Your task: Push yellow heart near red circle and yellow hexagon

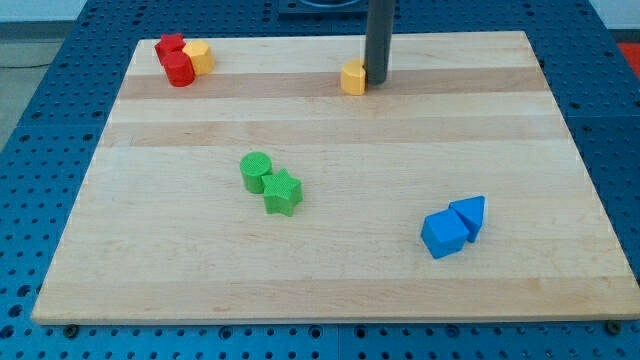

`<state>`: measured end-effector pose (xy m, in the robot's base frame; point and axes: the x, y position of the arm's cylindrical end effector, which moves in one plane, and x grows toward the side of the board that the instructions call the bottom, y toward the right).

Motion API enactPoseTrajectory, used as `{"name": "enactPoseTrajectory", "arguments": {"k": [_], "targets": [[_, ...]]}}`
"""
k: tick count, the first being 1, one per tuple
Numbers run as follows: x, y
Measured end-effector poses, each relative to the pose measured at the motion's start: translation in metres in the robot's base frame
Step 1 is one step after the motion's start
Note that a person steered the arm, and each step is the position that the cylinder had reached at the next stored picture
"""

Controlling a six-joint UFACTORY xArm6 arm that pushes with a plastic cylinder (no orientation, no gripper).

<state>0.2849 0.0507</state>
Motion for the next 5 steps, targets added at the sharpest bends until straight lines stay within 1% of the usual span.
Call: {"name": "enactPoseTrajectory", "arguments": {"k": [2,3,4,5], "targets": [[-0.001,-0.045],[0.005,-0.046],[0.024,-0.046],[0.03,-0.051]]}}
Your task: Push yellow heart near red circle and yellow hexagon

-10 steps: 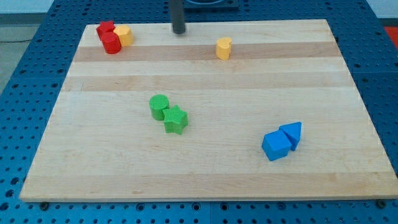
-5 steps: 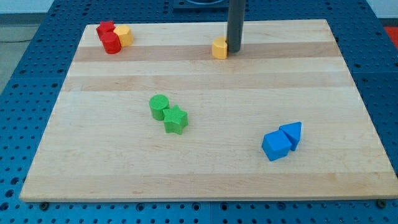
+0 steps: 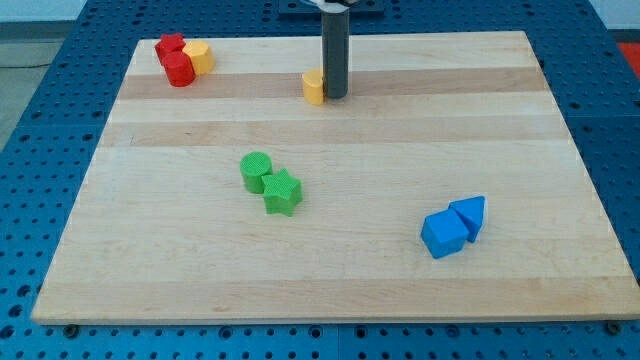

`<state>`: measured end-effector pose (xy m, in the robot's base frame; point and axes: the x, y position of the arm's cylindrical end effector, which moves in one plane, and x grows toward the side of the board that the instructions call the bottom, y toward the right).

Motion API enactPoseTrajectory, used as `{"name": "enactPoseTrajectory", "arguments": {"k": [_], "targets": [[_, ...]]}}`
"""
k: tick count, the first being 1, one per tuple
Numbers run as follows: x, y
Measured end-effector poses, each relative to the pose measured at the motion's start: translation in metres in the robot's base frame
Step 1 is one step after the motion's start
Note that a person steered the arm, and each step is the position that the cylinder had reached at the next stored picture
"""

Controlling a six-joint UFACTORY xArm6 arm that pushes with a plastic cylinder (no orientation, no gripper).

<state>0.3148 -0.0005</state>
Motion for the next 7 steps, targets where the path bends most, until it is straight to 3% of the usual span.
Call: {"name": "enactPoseTrajectory", "arguments": {"k": [7], "targets": [[-0.009,-0.145]]}}
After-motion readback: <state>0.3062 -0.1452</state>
